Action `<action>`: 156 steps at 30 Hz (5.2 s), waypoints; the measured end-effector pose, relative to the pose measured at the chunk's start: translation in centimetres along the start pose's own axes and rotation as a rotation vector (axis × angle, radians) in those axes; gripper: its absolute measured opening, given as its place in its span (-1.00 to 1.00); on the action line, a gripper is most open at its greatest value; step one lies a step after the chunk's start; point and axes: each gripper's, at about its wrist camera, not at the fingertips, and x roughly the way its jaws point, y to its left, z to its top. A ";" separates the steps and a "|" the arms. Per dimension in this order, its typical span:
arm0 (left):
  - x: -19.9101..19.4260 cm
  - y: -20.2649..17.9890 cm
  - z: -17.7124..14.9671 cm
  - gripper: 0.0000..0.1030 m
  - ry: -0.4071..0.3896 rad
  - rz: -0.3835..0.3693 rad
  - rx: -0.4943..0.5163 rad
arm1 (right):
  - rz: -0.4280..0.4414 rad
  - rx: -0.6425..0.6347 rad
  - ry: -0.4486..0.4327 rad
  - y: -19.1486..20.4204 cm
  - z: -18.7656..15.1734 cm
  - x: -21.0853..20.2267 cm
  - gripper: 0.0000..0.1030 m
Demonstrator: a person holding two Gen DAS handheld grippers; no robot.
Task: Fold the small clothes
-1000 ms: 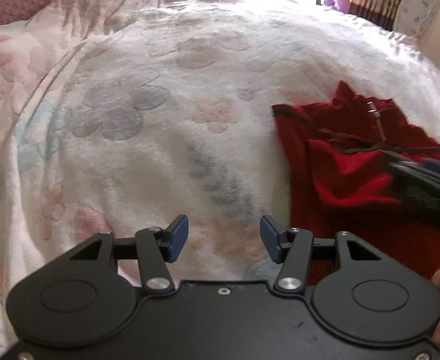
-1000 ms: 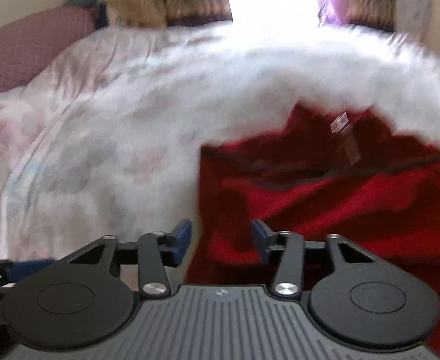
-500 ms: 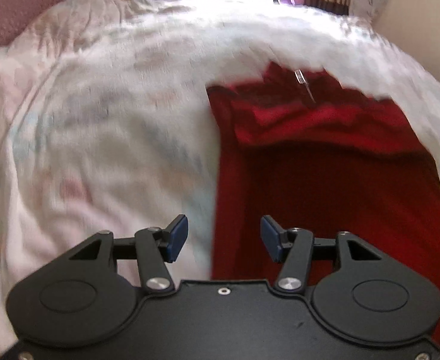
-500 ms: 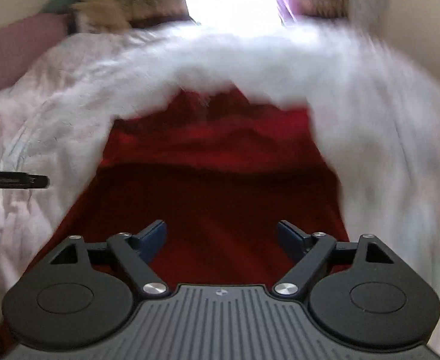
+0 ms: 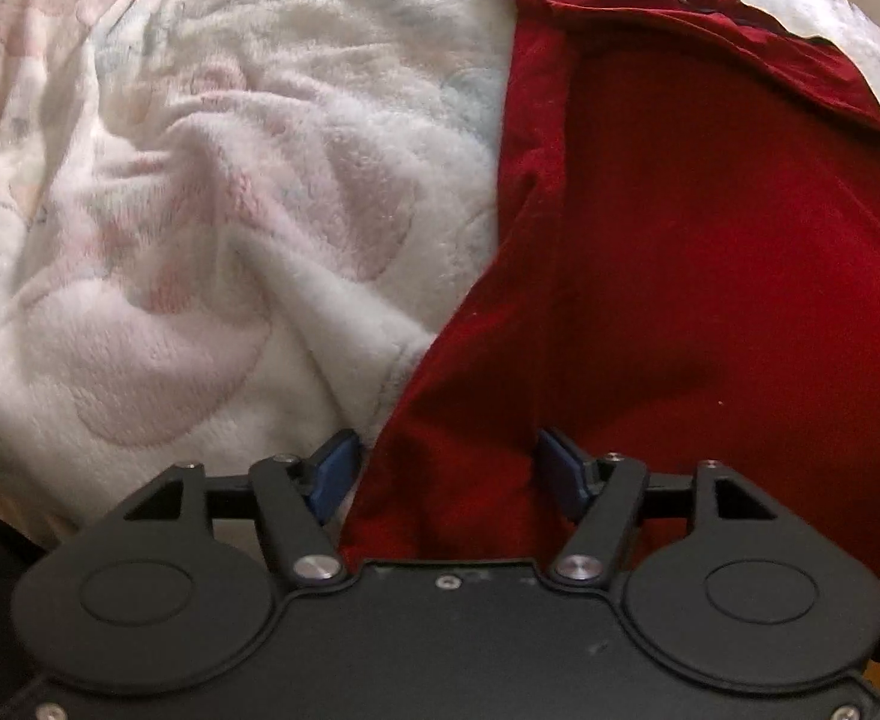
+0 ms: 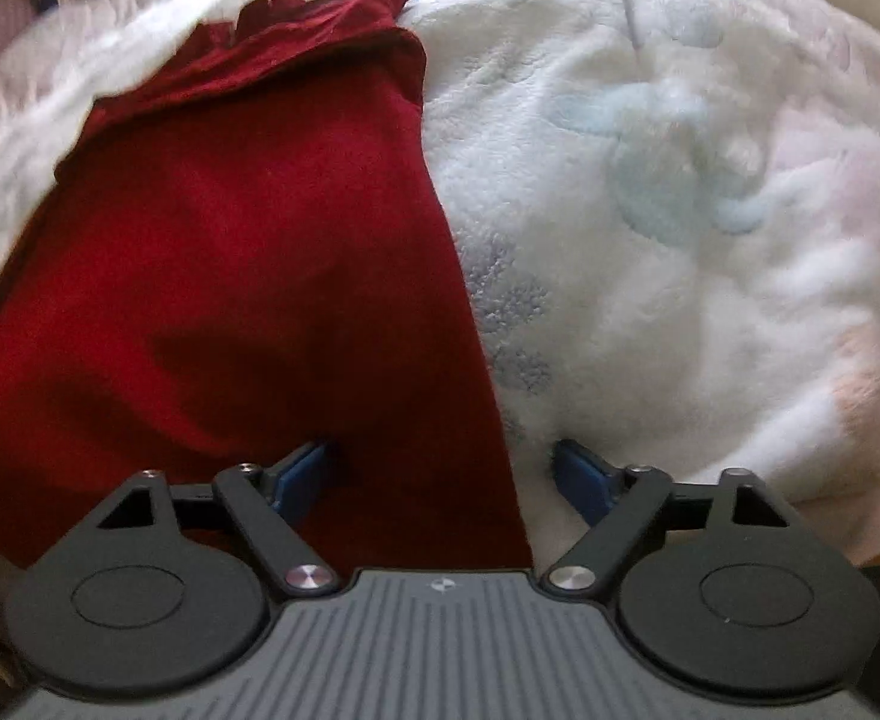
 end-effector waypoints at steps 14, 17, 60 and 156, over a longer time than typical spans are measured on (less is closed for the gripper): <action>-0.6 0.6 -0.5 0.37 0.000 -0.029 -0.012 | -0.030 0.066 0.000 -0.2 -0.3 0.4 0.91; -1.0 0.4 -0.5 0.25 -0.006 -0.031 -0.001 | -0.043 0.014 -0.002 0.6 -0.6 -0.2 0.46; -11.8 1.7 1.5 -1.00 -0.145 0.021 0.017 | -0.067 -0.098 -0.147 2.1 -0.6 -8.3 -0.93; -4.3 1.3 -3.8 0.03 0.129 -0.021 0.108 | -0.079 -0.009 0.047 -1.0 -2.2 -2.4 0.71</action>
